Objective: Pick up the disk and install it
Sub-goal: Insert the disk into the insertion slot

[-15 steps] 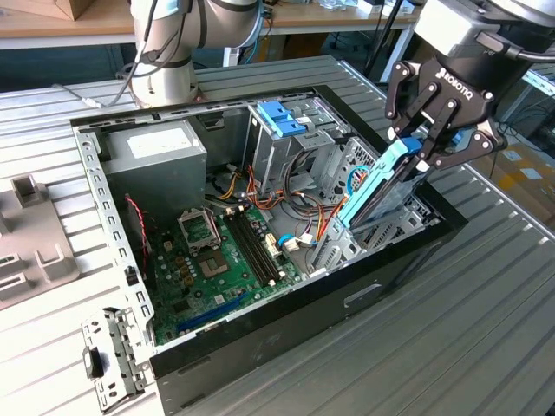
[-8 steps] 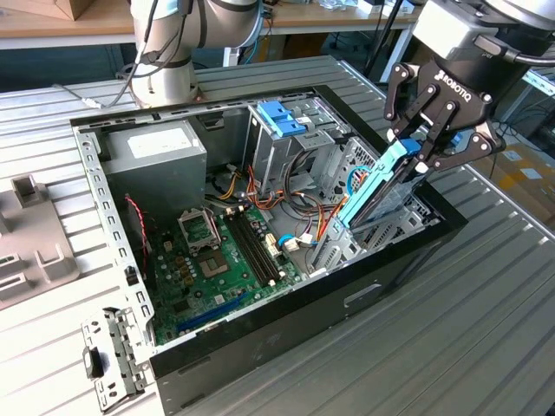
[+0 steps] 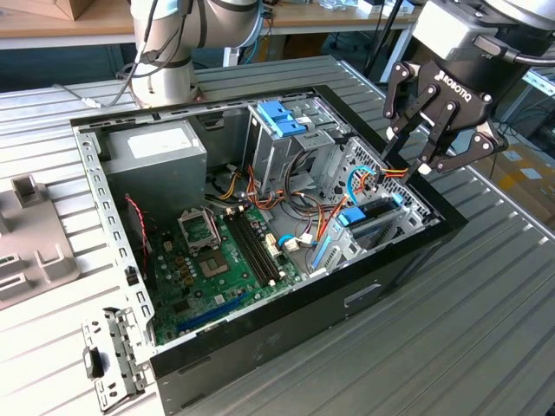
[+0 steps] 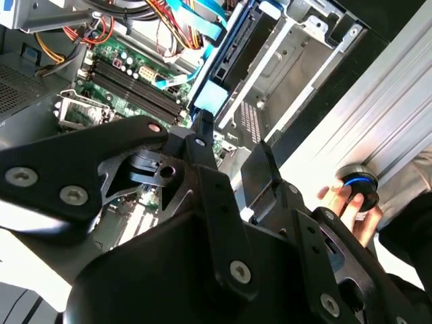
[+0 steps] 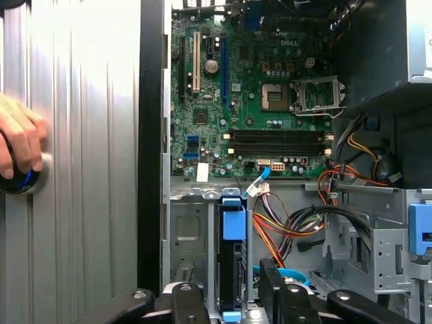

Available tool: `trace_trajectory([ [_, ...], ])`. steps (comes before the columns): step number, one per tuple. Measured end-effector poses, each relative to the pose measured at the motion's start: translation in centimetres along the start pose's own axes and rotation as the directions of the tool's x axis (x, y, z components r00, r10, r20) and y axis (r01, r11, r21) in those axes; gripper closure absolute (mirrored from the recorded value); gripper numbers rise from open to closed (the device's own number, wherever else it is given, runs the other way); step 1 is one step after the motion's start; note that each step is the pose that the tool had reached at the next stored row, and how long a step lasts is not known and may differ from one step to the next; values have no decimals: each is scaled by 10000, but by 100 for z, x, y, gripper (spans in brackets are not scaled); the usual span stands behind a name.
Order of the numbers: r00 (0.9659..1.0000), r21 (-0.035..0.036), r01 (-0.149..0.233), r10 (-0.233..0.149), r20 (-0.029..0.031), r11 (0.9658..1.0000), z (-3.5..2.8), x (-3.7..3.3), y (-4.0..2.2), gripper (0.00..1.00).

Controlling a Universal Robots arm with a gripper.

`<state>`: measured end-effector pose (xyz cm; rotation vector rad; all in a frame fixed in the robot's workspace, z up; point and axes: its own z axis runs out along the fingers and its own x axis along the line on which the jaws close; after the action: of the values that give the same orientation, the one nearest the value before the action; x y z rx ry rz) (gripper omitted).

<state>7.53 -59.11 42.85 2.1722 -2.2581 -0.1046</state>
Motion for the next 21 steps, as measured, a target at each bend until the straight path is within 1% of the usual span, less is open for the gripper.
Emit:
trace_trajectory([
  [2, 10000, -2, -1, 1, 15, 10000, 10, 0, -10, 57],
  [3, 10000, -5, -2, 2, 15, 10000, 15, 0, -17, 64],
  [7, 10000, -17, -6, 6, 16, 10000, 36, -2, -88, 88],
  [8, 10000, -21, -6, 6, 16, 10000, 40, -2, -107, 88],
  [10, 10000, -38, -6, 6, 19, 10000, 52, -5, -185, 89],
  [14, 10000, -63, -8, 8, 19, 10000, 67, -9, -308, 89],
  [18, 10000, -87, -8, 8, 17, 10000, 93, -7, -406, 89],
  [21, 10000, -98, -9, 9, 14, 10000, 119, 4, -468, 89],
])
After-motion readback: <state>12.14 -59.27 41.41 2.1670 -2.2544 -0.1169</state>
